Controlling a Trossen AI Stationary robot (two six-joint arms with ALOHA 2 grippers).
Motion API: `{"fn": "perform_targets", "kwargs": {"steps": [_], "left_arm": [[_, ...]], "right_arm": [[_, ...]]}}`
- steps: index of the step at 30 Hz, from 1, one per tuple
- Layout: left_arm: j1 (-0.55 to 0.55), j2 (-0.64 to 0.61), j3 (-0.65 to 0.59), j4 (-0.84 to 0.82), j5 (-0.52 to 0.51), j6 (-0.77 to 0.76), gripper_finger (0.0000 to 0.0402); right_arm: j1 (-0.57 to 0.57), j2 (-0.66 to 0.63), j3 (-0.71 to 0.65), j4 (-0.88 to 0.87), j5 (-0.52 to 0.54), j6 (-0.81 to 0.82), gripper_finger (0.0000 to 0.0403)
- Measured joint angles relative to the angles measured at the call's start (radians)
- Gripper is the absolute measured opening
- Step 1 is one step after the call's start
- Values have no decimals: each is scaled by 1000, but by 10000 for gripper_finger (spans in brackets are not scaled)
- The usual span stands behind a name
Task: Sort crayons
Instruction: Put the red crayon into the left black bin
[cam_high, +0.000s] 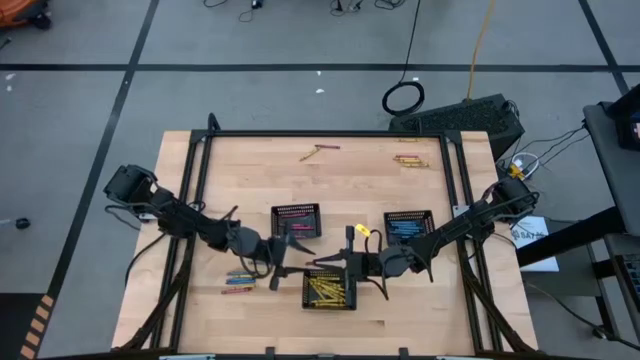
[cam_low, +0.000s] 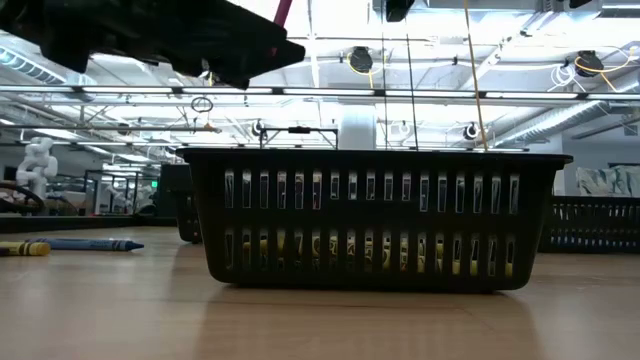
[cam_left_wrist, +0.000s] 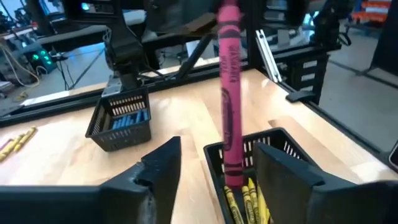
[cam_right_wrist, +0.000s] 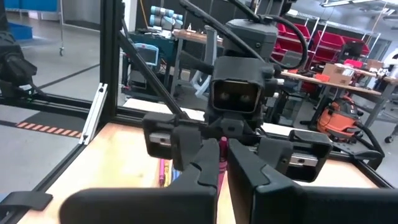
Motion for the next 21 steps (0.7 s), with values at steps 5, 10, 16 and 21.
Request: {"fn": "perform_targets", "kwargs": {"steps": [5,10,16,21], "left_arm": [[-1,0,9,-19,0,2,142],[-11,0,9,-19,-1,17,48],[-67,-20,9,-67,-164,63,18],[-109,-127,10,-342,-391,-4,20]], "right_arm": [[0,0,0,-7,-1,4,2],[0,0,0,-9,-1,12,2],[3,-10,0,-20,10,23,45],[22,-60,0,-36,206,7,119]]}}
